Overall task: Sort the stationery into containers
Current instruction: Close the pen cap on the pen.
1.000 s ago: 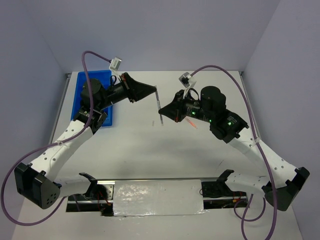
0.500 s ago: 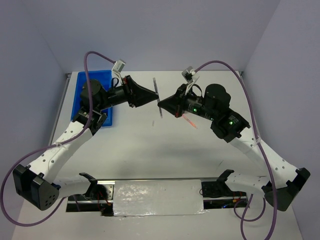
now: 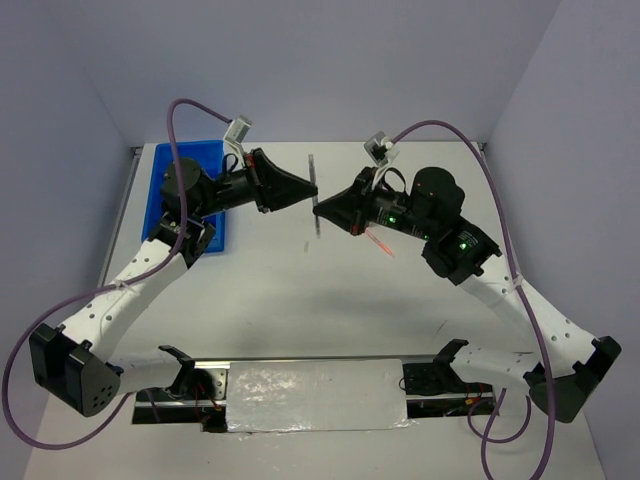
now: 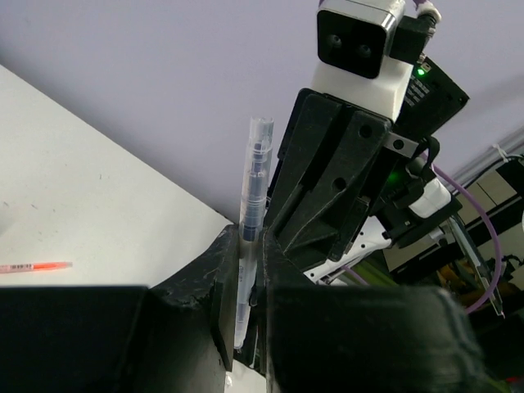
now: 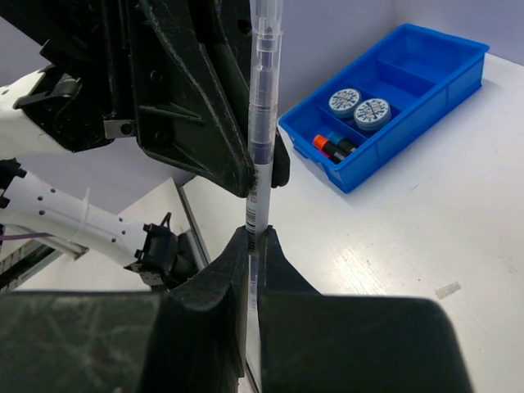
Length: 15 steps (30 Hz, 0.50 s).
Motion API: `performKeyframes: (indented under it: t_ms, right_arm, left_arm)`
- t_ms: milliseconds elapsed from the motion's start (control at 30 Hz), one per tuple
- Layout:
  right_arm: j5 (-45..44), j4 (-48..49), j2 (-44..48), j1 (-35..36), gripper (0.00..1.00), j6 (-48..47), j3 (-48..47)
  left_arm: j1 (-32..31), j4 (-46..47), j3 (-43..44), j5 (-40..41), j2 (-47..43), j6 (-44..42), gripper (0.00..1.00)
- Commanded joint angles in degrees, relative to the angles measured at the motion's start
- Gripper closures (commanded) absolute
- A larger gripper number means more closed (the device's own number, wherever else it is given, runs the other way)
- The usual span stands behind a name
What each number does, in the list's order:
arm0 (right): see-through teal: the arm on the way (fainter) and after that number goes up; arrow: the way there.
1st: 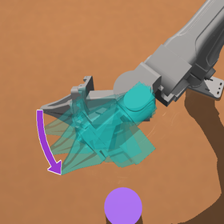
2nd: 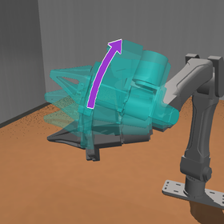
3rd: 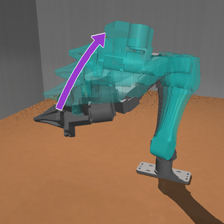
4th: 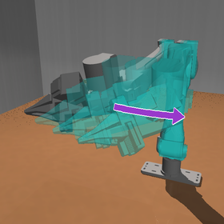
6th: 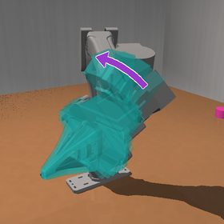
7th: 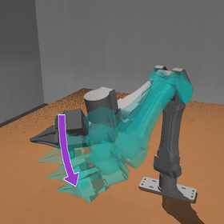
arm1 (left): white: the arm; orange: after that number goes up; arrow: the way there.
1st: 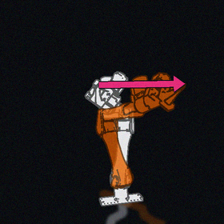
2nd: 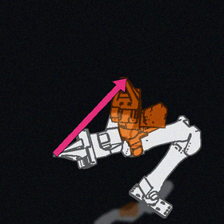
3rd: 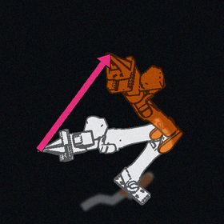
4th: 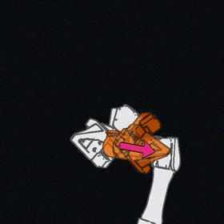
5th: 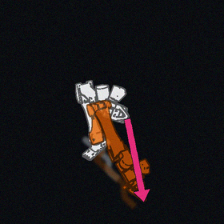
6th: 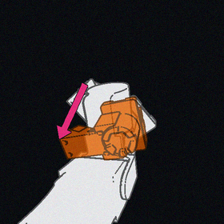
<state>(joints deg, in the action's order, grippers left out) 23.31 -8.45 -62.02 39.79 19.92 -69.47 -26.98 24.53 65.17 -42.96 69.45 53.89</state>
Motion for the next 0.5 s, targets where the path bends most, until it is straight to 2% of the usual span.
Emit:
performKeyframes:
  t_ms: [0,67,100,133,267,300,367,400,467]
  right_arm:
    - [6.4,5.0,-0.6,0.6,0.87,-0.6,-2.0]
    - [8.6,6.1,-1.0,0.4,0.75,-0.5,-1.4]
    - [9.2,6.6,-1.1,0.4,0.6,-0.3,-1.1]
    - [9.6,7.3,-1.3,0.3,0.53,-0.1,-1.0]
    - [9.9,7.7,-2.2,0.2,0.51,-0.3,-1.6]
    - [9.9,7.7,-2.6,0.3,0.62,-0.5,-1.8]
    - [10.1,7.3,-2.8,0.2,0.77,-1.0,-2.5]
    - [10.2,7.0,-2.8,0.2,0.92,-1.2,-2.7]
    - [10.3,7.0,-2.6,0.2,1.0,-1.3,-2.5]
  left_arm:
    - [-1.4,6.1,1.6,-5.2,0.4,0.0,1.0]
    - [-1.5,6.8,1.5,-6.3,0.0,-0.3,1.0]
    - [-1.6,7.3,1.5,-6.8,0.0,-0.1,1.0]
    - [-1.6,7.7,1.4,-7.2,0.0,0.1,1.0]
    - [-1.8,10.6,0.9,-9.0,0.2,2.1,1.0]
    - [-1.8,12.0,0.8,-9.6,0.1,3.1,1.0]
    - [-1.8,12.3,1.1,-9.9,0.1,3.0,1.0]
    - [-1.8,11.7,1.4,-10.0,0.0,2.5,1.0]
    - [-1.8,8.3,2.4,-9.2,-0.3,0.4,0.98]
